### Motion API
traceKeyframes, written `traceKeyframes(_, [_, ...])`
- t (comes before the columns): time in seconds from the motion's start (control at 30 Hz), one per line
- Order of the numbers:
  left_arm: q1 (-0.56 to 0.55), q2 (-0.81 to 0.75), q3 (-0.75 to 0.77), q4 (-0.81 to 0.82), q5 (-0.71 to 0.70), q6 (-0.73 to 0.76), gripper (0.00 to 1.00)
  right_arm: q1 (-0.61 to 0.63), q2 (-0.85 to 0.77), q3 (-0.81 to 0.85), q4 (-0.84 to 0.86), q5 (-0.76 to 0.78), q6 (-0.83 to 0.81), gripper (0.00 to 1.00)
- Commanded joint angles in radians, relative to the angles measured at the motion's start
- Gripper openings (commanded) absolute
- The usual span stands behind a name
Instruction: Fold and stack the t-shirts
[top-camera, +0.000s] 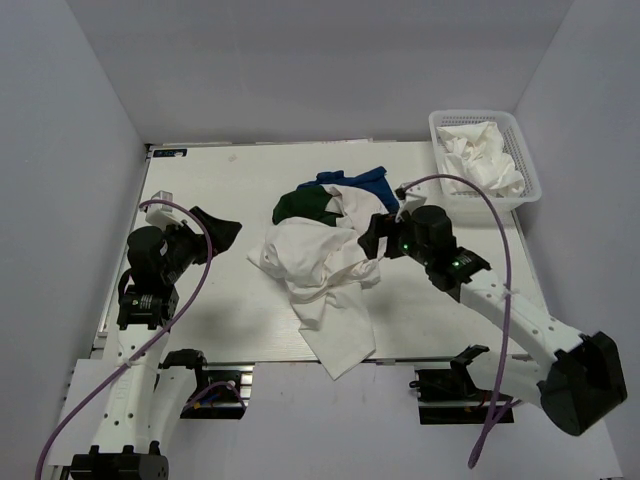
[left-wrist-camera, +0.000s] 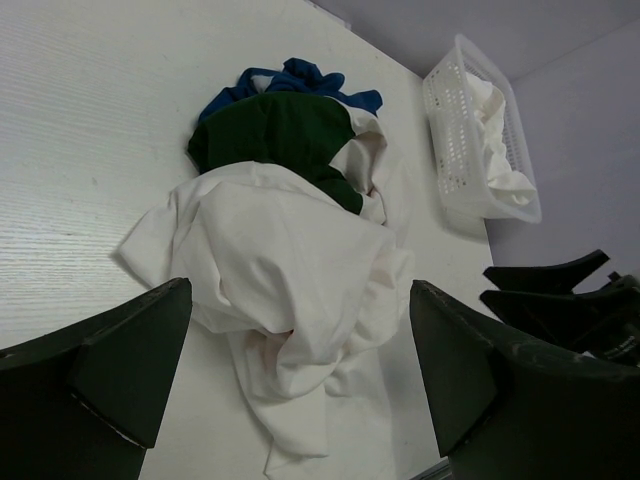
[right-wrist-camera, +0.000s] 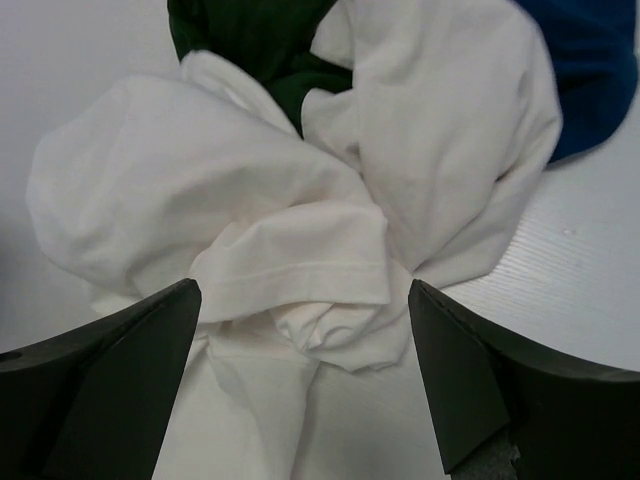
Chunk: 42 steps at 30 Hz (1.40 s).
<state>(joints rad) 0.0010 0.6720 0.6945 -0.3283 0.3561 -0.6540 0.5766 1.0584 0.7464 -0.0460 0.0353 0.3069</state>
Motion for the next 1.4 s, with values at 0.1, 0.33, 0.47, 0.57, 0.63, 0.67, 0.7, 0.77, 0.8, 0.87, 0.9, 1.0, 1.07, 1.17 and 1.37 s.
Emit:
traceKeyframes(0.1, [0.005,-0.003,-0.009,-0.017,-0.012,0.008,0.99,0.075,0.255,0.073,0.071,-0.098,-0.029,0.90])
traceKeyframes(0.33, [0.005,0.047,0.003,-0.031,-0.017,-0.001,0.99,0.192,0.523,0.200,0.064,0.095,-0.022,0.75])
traceKeyframes(0.47, [0.005,0.047,0.003,-0.040,-0.017,-0.001,0.99,0.216,0.517,0.246,0.092,0.176,-0.020,0.21])
traceKeyframes(0.57, [0.005,0.047,0.003,-0.040,-0.026,-0.001,0.99,0.218,0.421,0.268,0.113,0.219,-0.034,0.00])
traceKeyframes(0.63, [0.005,0.038,0.003,-0.040,-0.026,-0.001,0.99,0.215,0.367,0.323,0.110,0.221,-0.045,0.00])
traceKeyframes(0.67, [0.005,0.038,0.003,-0.040,-0.038,-0.001,0.99,0.209,0.338,0.362,0.085,0.253,-0.058,0.00])
traceKeyframes(0.7, [0.005,0.038,0.003,-0.040,-0.051,-0.010,0.99,0.209,0.315,0.398,0.077,0.264,-0.058,0.00])
traceKeyframes(0.77, [0.005,0.038,0.013,-0.049,-0.051,-0.019,0.99,0.195,0.287,0.447,0.063,0.325,-0.061,0.00])
traceKeyframes(0.8, [0.005,0.052,0.022,-0.063,-0.051,-0.019,0.99,0.192,0.284,0.479,0.063,0.346,-0.063,0.00])
traceKeyframes(0.87, [0.005,0.067,0.034,-0.063,-0.042,-0.019,0.99,0.160,0.273,0.534,0.067,0.360,-0.095,0.00])
traceKeyframes(0.9, [0.005,0.080,0.034,-0.063,-0.029,-0.019,0.99,0.152,0.275,0.607,0.067,0.367,-0.103,0.00])
traceKeyframes(1.0, [0.005,0.089,0.034,-0.054,-0.019,-0.019,0.99,0.108,0.308,0.791,0.003,0.406,-0.158,0.00])
traceKeyframes(1.07, [0.005,0.100,0.034,-0.054,-0.019,-0.019,0.99,0.065,0.340,0.856,-0.005,0.445,-0.186,0.00])
traceKeyframes(1.17, [0.005,0.100,0.043,-0.063,-0.029,-0.019,0.99,0.004,0.393,1.058,-0.025,0.475,-0.219,0.00])
traceKeyframes(1.37, [0.005,0.100,0.053,-0.086,-0.078,-0.010,0.99,-0.119,0.563,1.443,-0.037,0.567,-0.301,0.00])
